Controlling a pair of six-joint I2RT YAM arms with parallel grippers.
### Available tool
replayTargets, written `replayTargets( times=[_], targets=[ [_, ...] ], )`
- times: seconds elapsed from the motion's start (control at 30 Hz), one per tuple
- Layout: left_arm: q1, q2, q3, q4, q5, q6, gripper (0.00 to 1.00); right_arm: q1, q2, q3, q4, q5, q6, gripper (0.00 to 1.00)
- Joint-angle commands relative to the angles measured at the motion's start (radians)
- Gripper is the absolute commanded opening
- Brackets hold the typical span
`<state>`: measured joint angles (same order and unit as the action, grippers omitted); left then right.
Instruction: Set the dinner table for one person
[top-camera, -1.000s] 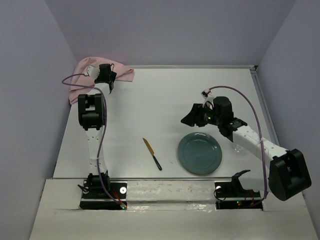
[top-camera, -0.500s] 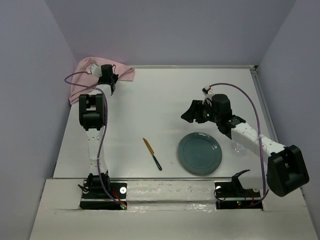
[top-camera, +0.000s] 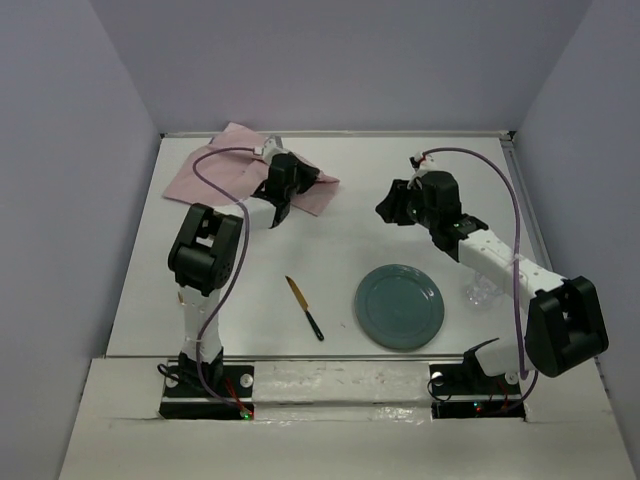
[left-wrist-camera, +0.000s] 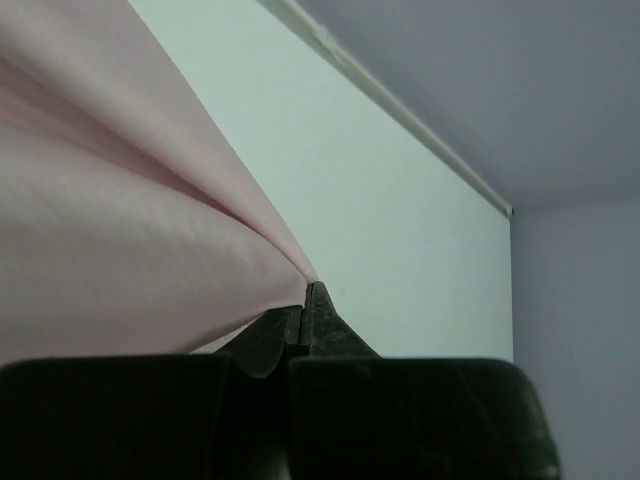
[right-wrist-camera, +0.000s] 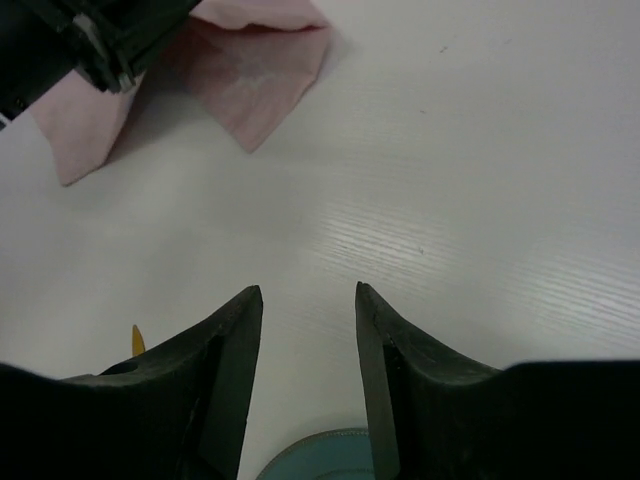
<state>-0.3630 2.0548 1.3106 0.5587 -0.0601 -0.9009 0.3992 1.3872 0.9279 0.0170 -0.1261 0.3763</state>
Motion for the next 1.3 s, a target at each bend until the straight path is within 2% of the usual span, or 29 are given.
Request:
replayTargets(
  times=[0.0, 0.1, 0.13, 0.23, 0.27, 0.3, 0.37, 0.47, 0.53, 0.57, 0.67, 0.77, 1.0, 1.03, 1.1, 1.2, 1.27],
  targets=[
    [-0.086, -0.097, -0.114, 0.124, 0.039, -0.004, 0.00, -0.036, -0.010, 0.042, -0.014, 0.112, -0.056, 0.47],
    [-0.129, -0.146, -0.243, 0.139, 0.019, 0.002, 0.02, -0.036, -0.013, 0.023, -0.014, 0.111, -0.053, 0.45],
    [-0.131, -0.160, -0.270, 0.142, 0.003, 0.000, 0.20, -0.036, -0.014, 0.011, -0.015, 0.103, -0.048, 0.45],
    [-0.129, -0.225, -0.381, 0.138, -0.024, 0.023, 0.54, -0.036, -0.027, -0.006, -0.014, 0.106, -0.040, 0.46],
    [-0.128, -0.248, -0.405, 0.129, -0.041, 0.051, 0.70, -0.036, -0.042, -0.012, -0.046, 0.108, -0.039, 0.49],
    [-0.128, -0.302, -0.460, 0.103, -0.061, 0.081, 0.78, -0.036, -0.056, -0.015, -0.048, 0.105, -0.037, 0.50],
    [-0.128, -0.378, -0.528, 0.087, -0.131, 0.106, 0.81, -0.036, -0.068, -0.023, -0.051, 0.095, -0.034, 0.51],
    [-0.125, -0.595, -0.675, 0.023, -0.272, 0.143, 0.81, -0.036, -0.085, -0.038, -0.049, 0.062, -0.014, 0.52],
    [-0.111, -0.668, -0.732, -0.005, -0.342, 0.140, 0.80, -0.036, -0.088, -0.040, -0.046, 0.040, -0.014, 0.52],
    [-0.093, -0.723, -0.791, -0.019, -0.371, 0.105, 0.75, -0.036, -0.091, -0.041, -0.043, 0.025, -0.014, 0.50],
    [0.033, -0.765, -0.861, -0.026, -0.321, 0.047, 0.67, -0.036, -0.096, -0.049, -0.029, -0.012, -0.013, 0.48],
    [0.128, -0.753, -0.887, -0.049, -0.284, 0.027, 0.64, -0.036, -0.100, -0.061, -0.029, -0.038, -0.007, 0.46],
    [0.177, -0.658, -0.840, -0.118, -0.313, 0.039, 0.63, -0.036, -0.112, -0.077, 0.003, -0.049, -0.008, 0.46],
    [0.185, -0.639, -0.823, -0.117, -0.313, 0.046, 0.59, -0.036, -0.122, -0.080, 0.004, -0.041, -0.011, 0.46],
    [0.202, -0.582, -0.786, -0.121, -0.308, 0.049, 0.42, -0.036, -0.129, -0.086, 0.006, -0.041, -0.010, 0.46],
    [0.205, -0.533, -0.731, -0.144, -0.294, 0.062, 0.41, -0.036, -0.125, -0.084, 0.012, -0.056, -0.005, 0.46],
    [0.207, -0.506, -0.699, -0.195, -0.290, 0.071, 0.45, -0.036, -0.116, -0.083, 0.015, -0.072, -0.001, 0.46]
  ],
)
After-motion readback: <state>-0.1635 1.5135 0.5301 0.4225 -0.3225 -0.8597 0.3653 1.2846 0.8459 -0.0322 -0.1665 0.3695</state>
